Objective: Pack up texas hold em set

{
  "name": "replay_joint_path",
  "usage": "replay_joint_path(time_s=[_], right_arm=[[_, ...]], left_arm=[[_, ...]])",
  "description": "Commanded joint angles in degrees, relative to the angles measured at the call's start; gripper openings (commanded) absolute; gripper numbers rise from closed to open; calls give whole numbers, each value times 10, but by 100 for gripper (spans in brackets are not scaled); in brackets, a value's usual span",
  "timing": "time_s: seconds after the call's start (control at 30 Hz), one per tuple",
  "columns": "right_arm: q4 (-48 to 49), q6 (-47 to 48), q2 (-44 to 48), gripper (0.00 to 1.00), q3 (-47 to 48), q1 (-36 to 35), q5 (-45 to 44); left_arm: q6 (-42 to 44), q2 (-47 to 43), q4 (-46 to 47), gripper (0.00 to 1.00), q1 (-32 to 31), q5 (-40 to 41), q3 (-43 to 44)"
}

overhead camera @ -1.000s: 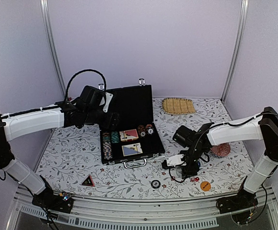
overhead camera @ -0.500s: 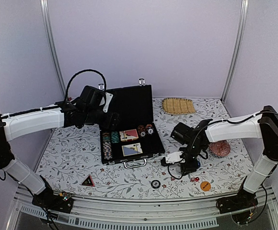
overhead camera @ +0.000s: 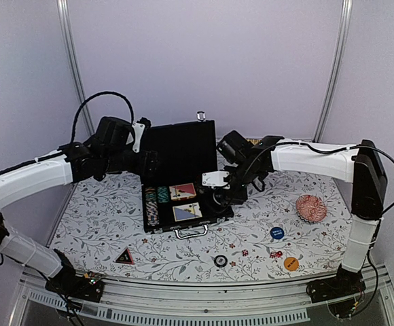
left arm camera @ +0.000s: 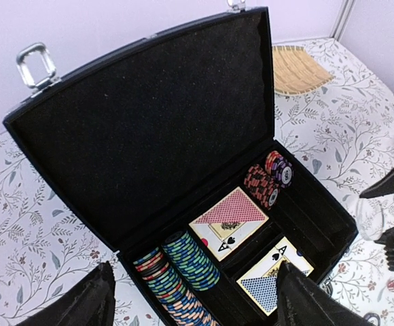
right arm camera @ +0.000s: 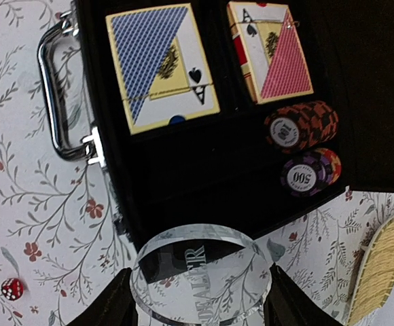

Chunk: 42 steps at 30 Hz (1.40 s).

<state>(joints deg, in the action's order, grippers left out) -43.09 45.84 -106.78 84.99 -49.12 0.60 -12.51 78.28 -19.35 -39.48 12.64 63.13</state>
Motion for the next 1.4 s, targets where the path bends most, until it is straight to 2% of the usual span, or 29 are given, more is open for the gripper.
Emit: replay_joint_path(time_s=[0.0, 0.2, 0.47, 0.73, 1.37], right_arm=[[32, -20, -73, 56, 97, -2, -7], [52, -40, -163, 57, 220, -5, 6], [81, -47, -240, 57, 299, -8, 10], [120, -62, -272, 57, 336, -10, 40], [142, -66, -371, 59, 381, -14, 56]], left_arm=[[-40, -45, -8, 82, 12, 12, -24], [-74, -97, -20, 82, 15, 51, -36], [-107, -164, -24, 81, 16, 61, -60], [-121, -183, -29, 81, 17, 61, -74], [-124, -197, -28, 81, 16, 61, -88]])
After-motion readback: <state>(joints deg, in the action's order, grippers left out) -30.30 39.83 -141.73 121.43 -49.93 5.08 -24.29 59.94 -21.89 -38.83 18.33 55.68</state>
